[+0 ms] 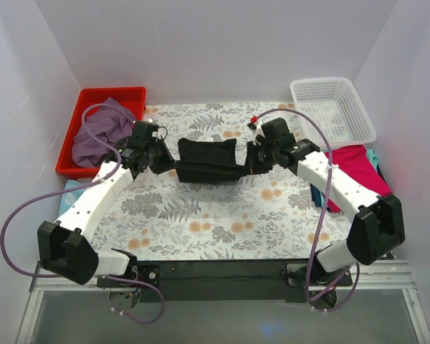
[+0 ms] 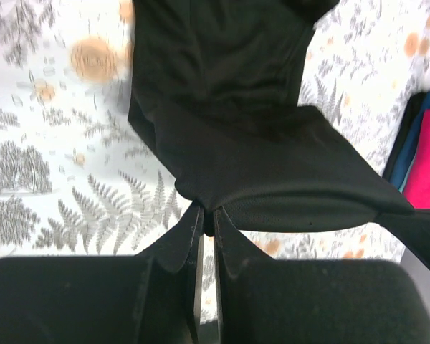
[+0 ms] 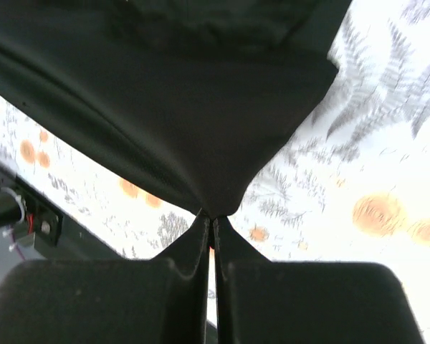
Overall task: Fold and stack the t-shirts
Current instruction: Fold the tshirt
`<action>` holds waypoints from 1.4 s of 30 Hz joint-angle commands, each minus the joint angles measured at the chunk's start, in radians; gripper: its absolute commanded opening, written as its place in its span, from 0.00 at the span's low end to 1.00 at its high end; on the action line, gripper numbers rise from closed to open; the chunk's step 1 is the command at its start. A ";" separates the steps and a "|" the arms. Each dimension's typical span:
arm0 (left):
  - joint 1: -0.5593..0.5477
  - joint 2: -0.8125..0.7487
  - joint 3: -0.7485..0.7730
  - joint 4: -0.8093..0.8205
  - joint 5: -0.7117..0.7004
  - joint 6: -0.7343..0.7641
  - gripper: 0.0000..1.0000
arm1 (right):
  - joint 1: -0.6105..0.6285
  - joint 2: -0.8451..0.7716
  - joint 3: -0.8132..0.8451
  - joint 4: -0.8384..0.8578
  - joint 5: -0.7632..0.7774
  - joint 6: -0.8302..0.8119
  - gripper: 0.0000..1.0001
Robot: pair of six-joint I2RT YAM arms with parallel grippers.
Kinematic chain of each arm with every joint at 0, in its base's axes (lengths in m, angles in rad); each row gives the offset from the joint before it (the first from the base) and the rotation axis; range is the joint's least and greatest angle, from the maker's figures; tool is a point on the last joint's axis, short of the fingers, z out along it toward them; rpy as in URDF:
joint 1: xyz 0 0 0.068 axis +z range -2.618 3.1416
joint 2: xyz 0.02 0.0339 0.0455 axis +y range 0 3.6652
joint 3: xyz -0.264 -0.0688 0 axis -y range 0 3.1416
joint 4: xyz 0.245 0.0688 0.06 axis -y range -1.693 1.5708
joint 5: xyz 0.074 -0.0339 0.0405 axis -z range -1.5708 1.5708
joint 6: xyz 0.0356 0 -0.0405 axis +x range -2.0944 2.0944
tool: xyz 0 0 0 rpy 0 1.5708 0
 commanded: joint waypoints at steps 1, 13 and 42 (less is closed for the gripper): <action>0.009 0.076 0.085 0.030 -0.135 0.007 0.00 | -0.010 0.105 0.148 -0.036 0.098 -0.057 0.01; 0.020 0.409 0.307 0.137 -0.233 0.027 0.00 | -0.075 0.485 0.528 -0.038 0.129 -0.093 0.01; 0.046 0.656 0.552 0.202 -0.175 0.111 0.74 | -0.123 0.657 0.723 -0.010 0.051 -0.043 0.49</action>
